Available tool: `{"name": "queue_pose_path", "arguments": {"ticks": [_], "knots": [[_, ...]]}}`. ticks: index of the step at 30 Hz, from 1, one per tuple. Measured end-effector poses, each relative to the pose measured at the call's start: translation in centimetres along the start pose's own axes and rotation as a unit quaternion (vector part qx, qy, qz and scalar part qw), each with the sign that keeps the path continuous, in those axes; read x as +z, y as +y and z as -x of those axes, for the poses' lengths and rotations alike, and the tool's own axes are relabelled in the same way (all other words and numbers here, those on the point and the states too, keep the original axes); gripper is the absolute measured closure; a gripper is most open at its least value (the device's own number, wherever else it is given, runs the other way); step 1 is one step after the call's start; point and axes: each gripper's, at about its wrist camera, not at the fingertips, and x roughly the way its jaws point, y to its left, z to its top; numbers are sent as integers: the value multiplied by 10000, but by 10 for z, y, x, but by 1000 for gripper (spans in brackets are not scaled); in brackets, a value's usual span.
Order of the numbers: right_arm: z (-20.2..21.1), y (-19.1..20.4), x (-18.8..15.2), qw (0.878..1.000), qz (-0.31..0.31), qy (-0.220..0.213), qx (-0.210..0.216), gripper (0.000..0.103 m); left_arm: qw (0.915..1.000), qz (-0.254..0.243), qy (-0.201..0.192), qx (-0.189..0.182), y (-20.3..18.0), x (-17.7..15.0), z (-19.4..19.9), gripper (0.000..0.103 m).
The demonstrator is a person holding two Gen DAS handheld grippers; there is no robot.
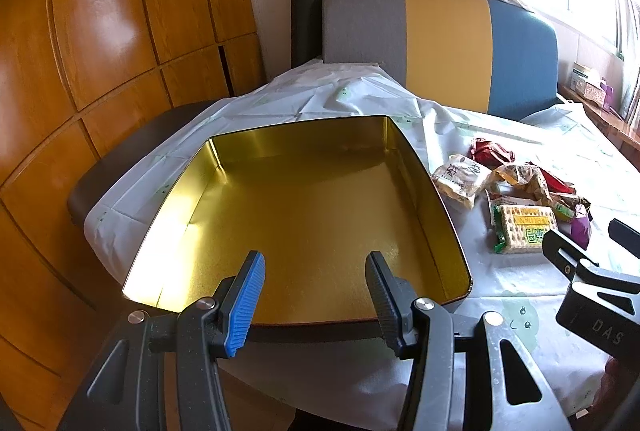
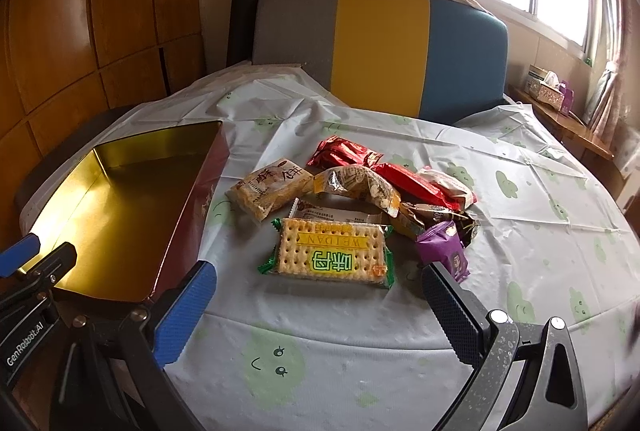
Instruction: Organize snacks
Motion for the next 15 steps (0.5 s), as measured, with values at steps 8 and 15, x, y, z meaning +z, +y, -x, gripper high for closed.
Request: {"name": "queue_pose_path", "arguments": {"ticks": [8, 15], "knots": [[2, -5, 1, 10000, -49, -35, -63, 0, 10000, -31, 38, -37, -2, -1, 1, 50], [2, -8, 2, 9999, -84, -31, -91, 0, 10000, -52, 44, -66, -2, -1, 2, 50]]}}
